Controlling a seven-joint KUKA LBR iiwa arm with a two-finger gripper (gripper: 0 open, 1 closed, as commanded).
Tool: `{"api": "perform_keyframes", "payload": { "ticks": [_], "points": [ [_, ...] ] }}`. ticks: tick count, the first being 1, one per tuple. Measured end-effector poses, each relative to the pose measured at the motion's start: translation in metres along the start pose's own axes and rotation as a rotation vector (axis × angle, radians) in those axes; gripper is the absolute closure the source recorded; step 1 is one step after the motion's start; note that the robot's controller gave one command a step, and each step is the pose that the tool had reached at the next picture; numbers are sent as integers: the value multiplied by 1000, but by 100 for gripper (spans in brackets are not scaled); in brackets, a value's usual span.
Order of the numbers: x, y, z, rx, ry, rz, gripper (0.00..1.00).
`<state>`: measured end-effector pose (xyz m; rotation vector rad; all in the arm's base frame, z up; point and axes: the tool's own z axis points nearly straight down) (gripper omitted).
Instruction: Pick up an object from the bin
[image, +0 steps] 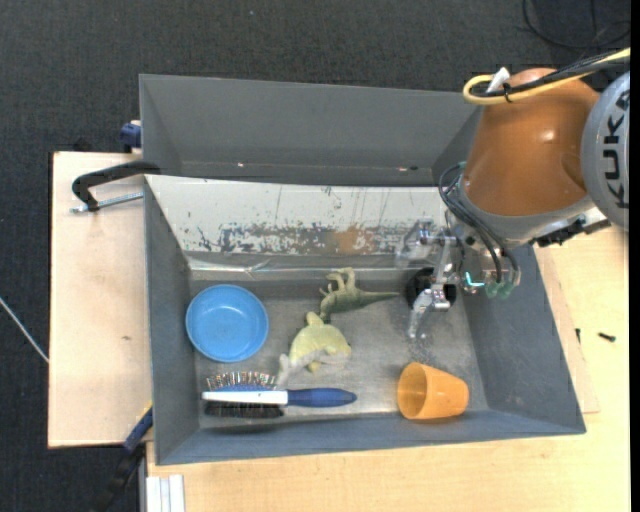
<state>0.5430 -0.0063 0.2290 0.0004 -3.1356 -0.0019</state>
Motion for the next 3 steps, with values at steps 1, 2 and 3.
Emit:
{"api": "perform_keyframes", "payload": {
  "ticks": [1, 2, 3],
  "points": [
    [-20, 111, 157, 1, -11, -225, 0],
    [-19, 83, 127, 2, -14, -333, 0],
    [-22, 98, 121, 1, -13, -475, 0]
  ]
}}
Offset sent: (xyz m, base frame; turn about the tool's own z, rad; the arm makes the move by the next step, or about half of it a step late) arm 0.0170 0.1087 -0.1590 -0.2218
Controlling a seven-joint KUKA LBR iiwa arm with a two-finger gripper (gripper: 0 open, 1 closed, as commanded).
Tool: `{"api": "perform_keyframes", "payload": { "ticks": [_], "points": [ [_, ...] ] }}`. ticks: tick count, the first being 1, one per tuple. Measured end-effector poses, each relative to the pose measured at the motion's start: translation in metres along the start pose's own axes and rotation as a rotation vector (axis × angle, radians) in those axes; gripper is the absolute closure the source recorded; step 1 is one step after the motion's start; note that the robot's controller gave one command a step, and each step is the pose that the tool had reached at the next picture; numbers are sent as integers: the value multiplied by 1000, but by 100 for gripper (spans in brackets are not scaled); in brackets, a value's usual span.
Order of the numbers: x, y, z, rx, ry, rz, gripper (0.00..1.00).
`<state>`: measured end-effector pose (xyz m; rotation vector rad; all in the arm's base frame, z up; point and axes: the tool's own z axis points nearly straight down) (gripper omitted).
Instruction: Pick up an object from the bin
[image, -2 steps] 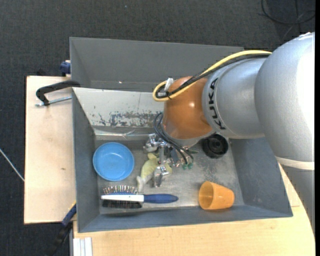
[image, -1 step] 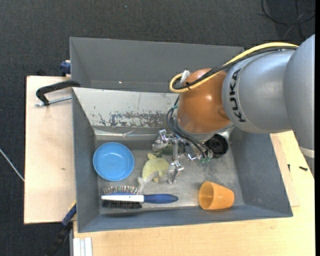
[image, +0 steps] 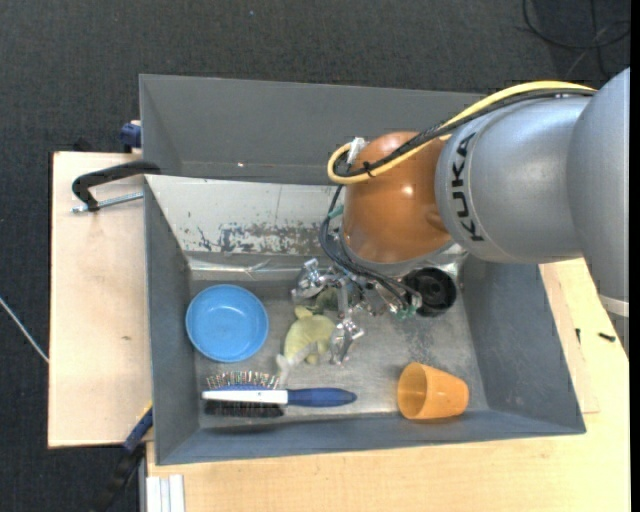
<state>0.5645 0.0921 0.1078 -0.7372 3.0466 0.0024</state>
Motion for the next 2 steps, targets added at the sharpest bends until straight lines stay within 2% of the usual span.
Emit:
{"api": "perform_keyframes", "payload": {
  "ticks": [1, 2],
  "points": [
    [2, -15, 35, -1, -1, -131, 0],
    [12, 4, 34, 2, -3, -159, 0]
  ]
}}
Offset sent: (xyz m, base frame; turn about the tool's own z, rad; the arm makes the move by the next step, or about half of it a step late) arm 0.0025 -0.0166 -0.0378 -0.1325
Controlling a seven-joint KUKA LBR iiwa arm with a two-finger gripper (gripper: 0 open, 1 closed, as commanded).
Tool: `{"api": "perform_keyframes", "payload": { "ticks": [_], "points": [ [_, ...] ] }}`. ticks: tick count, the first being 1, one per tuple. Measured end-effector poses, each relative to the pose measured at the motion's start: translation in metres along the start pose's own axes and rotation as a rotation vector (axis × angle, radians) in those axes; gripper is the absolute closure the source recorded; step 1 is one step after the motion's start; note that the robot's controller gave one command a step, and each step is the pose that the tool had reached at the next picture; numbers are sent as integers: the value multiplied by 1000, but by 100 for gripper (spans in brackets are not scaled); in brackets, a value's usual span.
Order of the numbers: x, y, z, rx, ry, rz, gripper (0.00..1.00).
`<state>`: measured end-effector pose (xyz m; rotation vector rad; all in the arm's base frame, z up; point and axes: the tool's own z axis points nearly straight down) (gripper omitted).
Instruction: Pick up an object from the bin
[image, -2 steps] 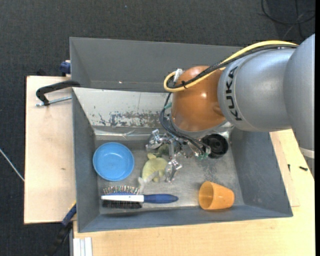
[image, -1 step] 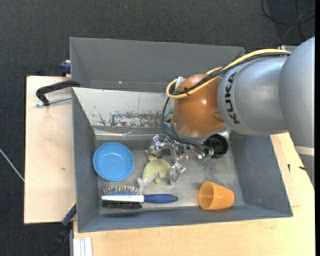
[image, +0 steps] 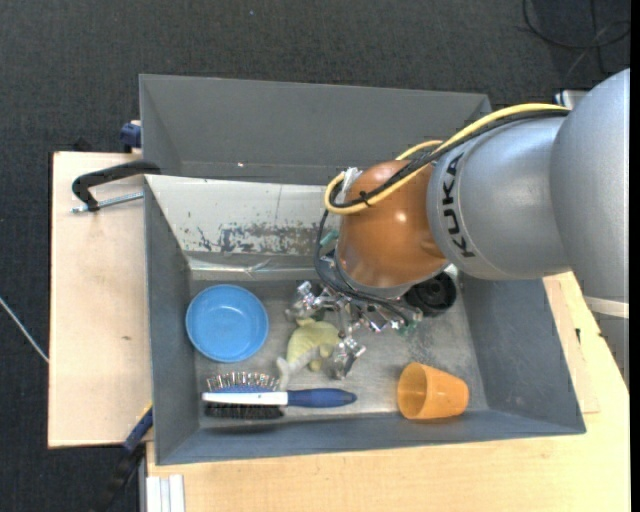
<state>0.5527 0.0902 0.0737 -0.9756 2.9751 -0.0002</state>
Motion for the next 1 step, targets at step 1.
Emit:
{"api": "perform_keyframes", "payload": {
  "ticks": [1],
  "points": [
    [-2, 0, -1, 1, -7, 1, 100]
  ]
}}
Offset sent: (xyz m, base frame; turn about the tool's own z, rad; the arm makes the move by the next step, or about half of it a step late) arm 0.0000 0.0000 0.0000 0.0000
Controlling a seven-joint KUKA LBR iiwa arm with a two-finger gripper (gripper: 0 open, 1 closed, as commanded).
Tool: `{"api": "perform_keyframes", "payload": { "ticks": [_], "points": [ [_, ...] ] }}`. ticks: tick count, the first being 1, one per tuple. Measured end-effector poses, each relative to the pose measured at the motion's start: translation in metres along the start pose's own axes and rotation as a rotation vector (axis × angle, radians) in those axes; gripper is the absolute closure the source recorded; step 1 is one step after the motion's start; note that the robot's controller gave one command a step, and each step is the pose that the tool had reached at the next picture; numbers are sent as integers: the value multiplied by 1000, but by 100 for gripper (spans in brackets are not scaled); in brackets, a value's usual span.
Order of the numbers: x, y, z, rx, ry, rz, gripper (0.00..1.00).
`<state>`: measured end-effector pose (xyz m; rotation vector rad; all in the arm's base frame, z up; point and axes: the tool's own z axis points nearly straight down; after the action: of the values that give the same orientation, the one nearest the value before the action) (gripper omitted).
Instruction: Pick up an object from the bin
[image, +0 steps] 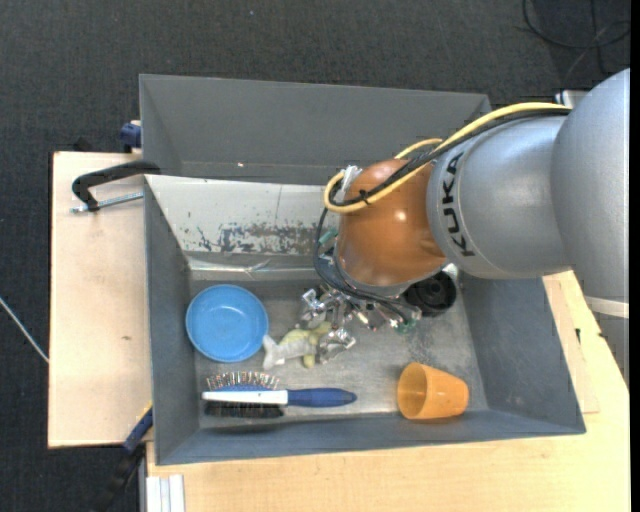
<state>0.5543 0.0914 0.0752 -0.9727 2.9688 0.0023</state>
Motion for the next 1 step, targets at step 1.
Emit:
{"api": "perform_keyframes", "payload": {
  "ticks": [1],
  "points": [
    [-4, 0, -43, 0, 6, 1, 100]
  ]
}}
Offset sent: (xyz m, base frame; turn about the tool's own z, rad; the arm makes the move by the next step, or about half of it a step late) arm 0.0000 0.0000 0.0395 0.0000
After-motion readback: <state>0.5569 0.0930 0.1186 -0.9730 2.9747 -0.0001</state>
